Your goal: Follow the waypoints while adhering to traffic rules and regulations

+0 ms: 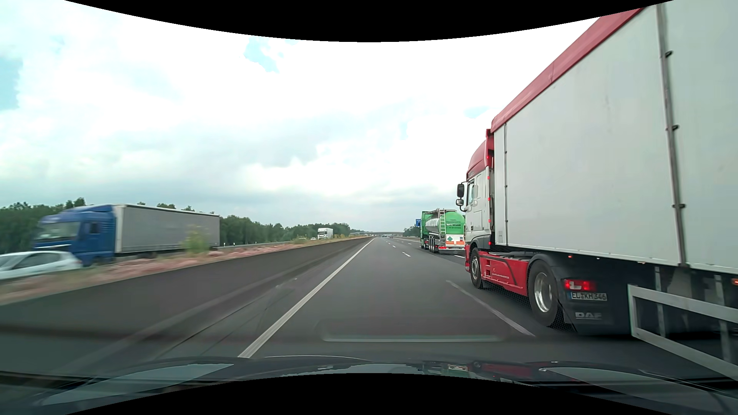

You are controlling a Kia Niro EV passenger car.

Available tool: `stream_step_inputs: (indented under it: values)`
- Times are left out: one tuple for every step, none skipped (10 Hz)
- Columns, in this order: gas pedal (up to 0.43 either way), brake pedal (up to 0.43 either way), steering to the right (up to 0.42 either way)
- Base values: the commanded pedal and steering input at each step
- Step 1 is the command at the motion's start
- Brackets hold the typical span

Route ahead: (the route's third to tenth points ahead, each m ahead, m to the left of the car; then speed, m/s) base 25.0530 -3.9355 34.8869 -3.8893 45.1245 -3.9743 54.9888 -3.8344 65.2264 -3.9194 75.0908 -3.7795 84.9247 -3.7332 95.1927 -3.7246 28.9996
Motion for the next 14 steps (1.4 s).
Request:
stream_step_inputs:
  values:
    - [0.248, 0.000, -0.001]
    - [0.248, 0.000, -0.001]
    - [0.248, 0.000, -0.001]
    - [0.248, 0.000, -0.001]
    - [0.248, 0.000, -0.001]
    - [0.248, 0.000, -0.001]
    - [0.248, 0.000, -0.001]
    - [0.248, 0.000, -0.001]
    - [0.248, 0.000, -0.001]
    - [0.248, 0.000, -0.001]
    - [0.248, 0.000, -0.001]
    - [0.248, 0.000, -0.001]
    - [0.248, 0.000, -0.001]
    - [0.248, 0.000, -0.001]
